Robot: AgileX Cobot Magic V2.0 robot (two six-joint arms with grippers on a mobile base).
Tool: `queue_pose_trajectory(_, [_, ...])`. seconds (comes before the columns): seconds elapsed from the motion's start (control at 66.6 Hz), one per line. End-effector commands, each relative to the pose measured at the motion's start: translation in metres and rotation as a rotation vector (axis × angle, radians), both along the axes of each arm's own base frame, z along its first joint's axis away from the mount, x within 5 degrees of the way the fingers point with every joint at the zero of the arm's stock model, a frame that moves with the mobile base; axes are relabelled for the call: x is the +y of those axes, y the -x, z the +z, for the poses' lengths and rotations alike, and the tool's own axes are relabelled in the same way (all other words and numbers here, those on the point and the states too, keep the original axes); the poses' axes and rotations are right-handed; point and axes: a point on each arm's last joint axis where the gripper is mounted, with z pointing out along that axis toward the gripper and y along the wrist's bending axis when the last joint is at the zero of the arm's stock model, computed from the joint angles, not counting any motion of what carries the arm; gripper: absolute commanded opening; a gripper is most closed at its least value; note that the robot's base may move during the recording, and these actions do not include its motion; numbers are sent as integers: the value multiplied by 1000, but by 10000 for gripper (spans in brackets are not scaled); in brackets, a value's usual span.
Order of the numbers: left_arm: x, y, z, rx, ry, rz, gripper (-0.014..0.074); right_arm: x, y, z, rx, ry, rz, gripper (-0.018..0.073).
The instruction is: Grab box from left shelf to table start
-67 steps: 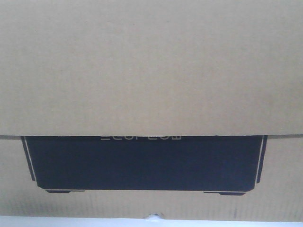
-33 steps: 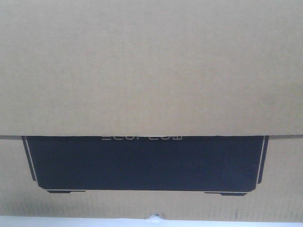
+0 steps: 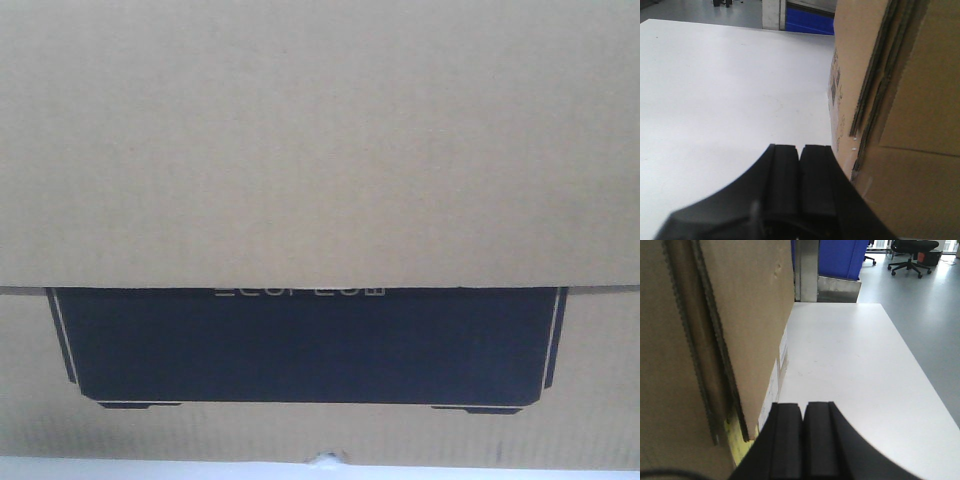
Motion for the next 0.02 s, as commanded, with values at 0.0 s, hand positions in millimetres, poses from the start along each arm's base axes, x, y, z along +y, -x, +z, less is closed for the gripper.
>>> queue_pose_trajectory(0.0, [0, 0, 10, -95, 15, -3, -99, -1, 0, 7, -95, -1, -13, 57])
